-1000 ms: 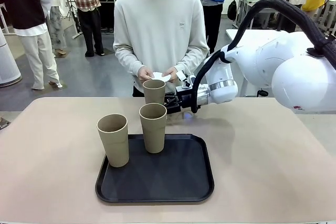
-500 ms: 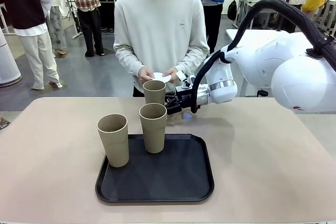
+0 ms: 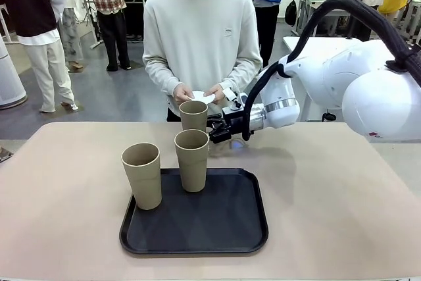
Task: Place coasters on the table and set cups on them.
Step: Pick up one Reusable plastic cup and place it on a coaster set by the human.
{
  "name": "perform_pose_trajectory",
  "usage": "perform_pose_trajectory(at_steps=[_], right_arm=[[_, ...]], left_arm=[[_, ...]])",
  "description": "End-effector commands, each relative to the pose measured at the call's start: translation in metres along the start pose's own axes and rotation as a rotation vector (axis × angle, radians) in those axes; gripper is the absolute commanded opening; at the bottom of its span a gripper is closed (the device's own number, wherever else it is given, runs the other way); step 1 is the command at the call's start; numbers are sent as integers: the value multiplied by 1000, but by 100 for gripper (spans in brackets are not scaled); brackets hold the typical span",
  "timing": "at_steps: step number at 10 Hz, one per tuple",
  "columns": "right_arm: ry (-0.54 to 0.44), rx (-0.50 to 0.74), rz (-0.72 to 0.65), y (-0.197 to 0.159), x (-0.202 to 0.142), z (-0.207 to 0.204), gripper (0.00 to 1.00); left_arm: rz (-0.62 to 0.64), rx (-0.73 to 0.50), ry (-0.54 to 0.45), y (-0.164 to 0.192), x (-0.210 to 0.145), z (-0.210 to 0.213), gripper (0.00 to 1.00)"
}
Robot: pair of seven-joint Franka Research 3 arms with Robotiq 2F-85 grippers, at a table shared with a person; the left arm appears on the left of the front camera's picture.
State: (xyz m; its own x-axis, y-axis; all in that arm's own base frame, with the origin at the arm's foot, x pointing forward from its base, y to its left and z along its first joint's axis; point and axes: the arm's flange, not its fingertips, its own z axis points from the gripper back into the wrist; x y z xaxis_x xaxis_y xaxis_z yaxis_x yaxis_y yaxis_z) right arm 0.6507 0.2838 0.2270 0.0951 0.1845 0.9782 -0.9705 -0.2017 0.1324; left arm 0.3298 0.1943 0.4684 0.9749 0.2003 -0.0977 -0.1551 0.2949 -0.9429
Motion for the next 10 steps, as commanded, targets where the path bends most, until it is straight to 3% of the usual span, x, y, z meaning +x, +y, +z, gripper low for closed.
perform_pose_trajectory(at_steps=[1,7,10], right_arm=[[0,28,31,1,4,7,100],[-21,25,35,6,1,23,100],[-5,-24,41,27,7,40,100]], left_arm=[[-6,-13,-3,-2,-1,1,100],[-6,-13,-3,-2,-1,1,100],[-6,-13,-3,-2,-1,1,100]])
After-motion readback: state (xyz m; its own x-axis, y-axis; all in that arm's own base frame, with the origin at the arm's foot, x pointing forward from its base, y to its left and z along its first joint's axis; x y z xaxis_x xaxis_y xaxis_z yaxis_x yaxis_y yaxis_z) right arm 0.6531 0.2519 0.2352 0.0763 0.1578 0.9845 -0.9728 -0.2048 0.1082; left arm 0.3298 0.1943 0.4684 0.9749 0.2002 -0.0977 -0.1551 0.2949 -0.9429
